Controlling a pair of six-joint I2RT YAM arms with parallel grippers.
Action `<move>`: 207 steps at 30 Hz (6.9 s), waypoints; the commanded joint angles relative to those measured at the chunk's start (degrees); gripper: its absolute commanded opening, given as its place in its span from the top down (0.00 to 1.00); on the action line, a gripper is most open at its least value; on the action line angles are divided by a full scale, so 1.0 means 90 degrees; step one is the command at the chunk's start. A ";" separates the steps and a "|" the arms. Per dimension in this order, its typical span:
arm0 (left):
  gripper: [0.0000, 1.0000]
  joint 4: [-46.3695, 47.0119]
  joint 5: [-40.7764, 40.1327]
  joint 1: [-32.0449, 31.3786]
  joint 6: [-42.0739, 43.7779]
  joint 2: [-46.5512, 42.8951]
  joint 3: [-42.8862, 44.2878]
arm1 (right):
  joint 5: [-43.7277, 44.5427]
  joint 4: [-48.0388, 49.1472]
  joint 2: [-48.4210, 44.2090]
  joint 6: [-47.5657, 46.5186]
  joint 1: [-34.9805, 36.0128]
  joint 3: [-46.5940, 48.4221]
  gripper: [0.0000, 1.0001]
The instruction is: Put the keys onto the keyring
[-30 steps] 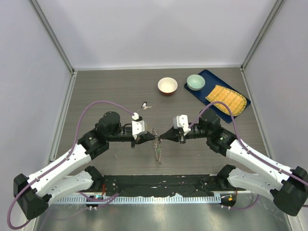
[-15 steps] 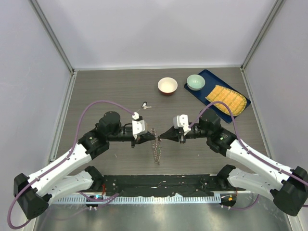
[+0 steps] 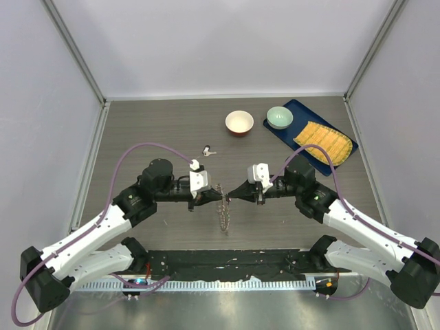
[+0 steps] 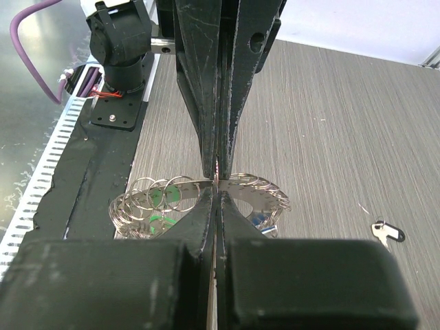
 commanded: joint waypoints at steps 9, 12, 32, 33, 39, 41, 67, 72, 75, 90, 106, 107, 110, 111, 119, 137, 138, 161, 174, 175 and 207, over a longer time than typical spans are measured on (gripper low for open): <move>1.00 0.0889 0.0302 0.0004 -0.0262 0.0017 0.0248 | 0.0073 0.0462 0.0206 0.0038 0.0172 0.0182 0.99; 1.00 0.1064 0.0312 0.0014 -0.0379 0.0007 0.0209 | 0.0141 0.0471 0.0245 0.0019 0.0202 0.0192 0.99; 1.00 0.1349 -0.0255 -0.0240 -0.0848 0.0163 -0.0162 | 0.0258 0.0861 0.0167 0.0448 0.0309 0.0212 0.99; 1.00 0.1358 -0.0294 -0.0259 -0.0848 0.0163 -0.0181 | 0.0249 0.0881 0.0167 0.0477 0.0309 0.0212 0.99; 1.00 0.1251 -0.0391 -0.0289 -0.0926 0.0212 -0.0250 | 0.0171 0.0960 0.0216 0.0526 0.0309 0.0231 0.99; 1.00 0.1261 -0.0411 -0.0289 -0.0946 0.0193 -0.0260 | 0.0190 0.0892 0.0255 0.0497 0.0309 0.0260 0.98; 1.00 0.2931 -0.1144 -0.0298 -0.1552 -0.0716 -0.1548 | 0.1236 -0.1032 -0.0370 0.0253 0.0309 0.0339 0.68; 1.00 0.3019 -0.1026 -0.0289 -0.1590 -0.0716 -0.1529 | 0.0904 -0.1052 -0.0059 0.0156 0.0309 0.0397 0.72; 1.00 0.3077 -0.0978 -0.0289 -0.1620 -0.0706 -0.1519 | 0.0776 -0.1062 0.0089 0.0097 0.0309 0.0446 0.74; 1.00 0.3019 -0.0773 -0.0298 -0.1649 -0.0560 -0.1441 | 0.0991 -0.0974 0.0011 0.0067 0.0309 0.0446 0.81; 1.00 0.2805 -0.0723 -0.0289 -0.1600 -0.0481 -0.1334 | 0.0864 -0.1003 0.0050 0.0077 0.0309 0.0534 0.99; 1.00 0.2765 -0.0733 -0.0298 -0.1581 -0.0462 -0.1314 | 0.0826 -0.1023 0.0060 0.0068 0.0309 0.0563 0.99; 1.00 0.2560 -0.0763 -0.0298 -0.1513 -0.0423 -0.1236 | 0.0825 -0.1120 0.0070 0.0009 0.0309 0.0641 0.99; 1.00 0.2521 -0.0782 -0.0289 -0.1493 -0.0403 -0.1197 | 0.0825 -0.1159 0.0108 -0.0001 0.0309 0.0651 0.99; 1.00 0.2238 -0.0665 -0.0289 -0.1454 -0.0237 -0.0992 | 0.0728 -0.1316 0.0284 -0.0079 0.0309 0.0788 0.99; 1.00 0.1632 -0.0558 -0.0289 -0.1444 0.0143 -0.0621 | 0.0601 -0.1413 0.0450 -0.0177 0.0329 0.0934 0.99; 1.00 0.1584 -0.0548 -0.0298 -0.1444 0.0153 -0.0602 | 0.0591 -0.1423 0.0460 -0.0186 0.0329 0.0944 0.99; 1.00 0.1212 -0.0157 -0.0298 -0.1405 0.0466 -0.0426 | 0.1011 -0.1521 0.0304 -0.0333 0.0348 0.1071 0.99; 1.00 0.0958 -0.0390 -0.0298 -0.1405 0.0612 -0.0279 | 0.1011 -0.1560 0.0275 -0.0382 0.0348 0.1120 0.99; 1.00 0.0958 -0.0498 -0.0298 -0.1434 0.0603 -0.0260 | 0.1001 -0.1570 0.0246 -0.0411 0.0348 0.1110 0.99; 1.00 0.1026 -0.1260 -0.0289 -0.2088 0.0427 -0.0317 | 0.1030 -0.1540 0.0284 -0.0421 0.0358 0.0934 0.99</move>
